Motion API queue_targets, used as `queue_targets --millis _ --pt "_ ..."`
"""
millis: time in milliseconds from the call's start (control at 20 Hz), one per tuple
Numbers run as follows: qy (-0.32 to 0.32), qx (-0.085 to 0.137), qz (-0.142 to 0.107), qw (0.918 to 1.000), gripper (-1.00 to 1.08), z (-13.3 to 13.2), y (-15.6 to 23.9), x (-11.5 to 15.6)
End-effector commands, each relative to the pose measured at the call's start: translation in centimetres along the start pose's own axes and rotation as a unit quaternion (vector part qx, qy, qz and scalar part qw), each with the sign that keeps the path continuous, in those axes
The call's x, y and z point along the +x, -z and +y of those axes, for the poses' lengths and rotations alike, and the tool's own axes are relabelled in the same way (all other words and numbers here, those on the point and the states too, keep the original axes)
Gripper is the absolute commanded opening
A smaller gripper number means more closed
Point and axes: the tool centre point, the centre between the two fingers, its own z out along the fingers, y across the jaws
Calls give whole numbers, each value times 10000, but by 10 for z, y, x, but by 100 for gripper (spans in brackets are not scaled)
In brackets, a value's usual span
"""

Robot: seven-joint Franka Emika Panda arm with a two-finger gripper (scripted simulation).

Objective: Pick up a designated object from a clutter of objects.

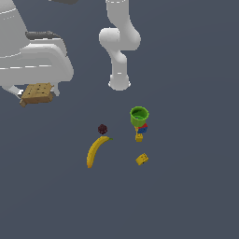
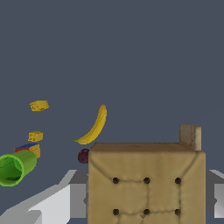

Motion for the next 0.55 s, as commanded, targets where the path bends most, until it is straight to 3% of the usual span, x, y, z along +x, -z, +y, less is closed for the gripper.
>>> queue_targets --millis 0,500 --pt "4 -1 -5 10000 -100 4 13 -1" --pt "4 -1 -5 10000 -100 12 32 -1"
